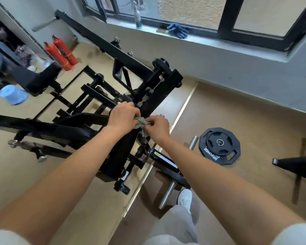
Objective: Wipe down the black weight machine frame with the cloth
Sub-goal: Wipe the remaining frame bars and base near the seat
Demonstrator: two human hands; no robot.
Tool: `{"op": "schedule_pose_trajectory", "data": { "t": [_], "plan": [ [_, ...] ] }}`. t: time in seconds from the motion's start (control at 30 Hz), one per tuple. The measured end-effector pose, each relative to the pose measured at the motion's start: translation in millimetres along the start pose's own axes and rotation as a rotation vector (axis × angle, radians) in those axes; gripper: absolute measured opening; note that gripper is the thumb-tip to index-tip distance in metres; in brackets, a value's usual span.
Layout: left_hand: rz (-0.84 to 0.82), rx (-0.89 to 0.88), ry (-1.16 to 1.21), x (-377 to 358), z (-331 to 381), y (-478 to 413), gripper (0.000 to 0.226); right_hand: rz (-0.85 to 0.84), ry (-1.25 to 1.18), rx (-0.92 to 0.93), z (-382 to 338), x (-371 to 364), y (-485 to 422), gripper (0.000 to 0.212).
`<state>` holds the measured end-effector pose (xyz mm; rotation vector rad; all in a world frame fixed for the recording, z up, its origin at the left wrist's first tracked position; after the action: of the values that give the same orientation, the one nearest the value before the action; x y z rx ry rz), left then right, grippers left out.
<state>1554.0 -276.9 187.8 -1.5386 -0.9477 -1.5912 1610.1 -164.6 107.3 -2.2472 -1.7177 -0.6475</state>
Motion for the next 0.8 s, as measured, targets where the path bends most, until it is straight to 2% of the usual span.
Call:
{"op": "schedule_pose_trajectory", "data": {
  "t": [0.17, 0.37, 0.57, 0.7, 0.8],
  "plan": [
    [0.085, -0.038, 0.065, -6, 6, -20, 0.013, 0.046, 0.041, 0.039, 7, 14, -24, 0.007],
    [0.270, -0.033, 0.163, 0, 34, -42, 0.015, 0.253, -0.074, 0.057, 16, 65, -43, 0.011],
    [0.342, 0.112, 0.316, 12, 77, -79, 0.018, 0.392, -0.071, 0.198, 15, 127, -81, 0.013],
    [0.413, 0.165, 0.411, 21, 95, -99, 0.018, 0.319, -0.044, 0.338, 11, 158, -119, 0.014],
    [0.481, 0.295, 0.497, 18, 106, -109, 0.014, 0.105, -0.026, 0.406, 10, 175, -153, 0.017]
  ]
}}
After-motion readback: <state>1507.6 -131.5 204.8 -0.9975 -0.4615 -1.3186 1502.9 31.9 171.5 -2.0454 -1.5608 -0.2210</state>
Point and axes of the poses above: each hand's wrist, its own y-axis away from the middle knuckle, its own x-axis out of the back of the hand, z = x × y, the point moved 6 cm from there along -y, towards the middle knuckle, and after that the axes turned 6 degrees about x, right-handed, at the moved point
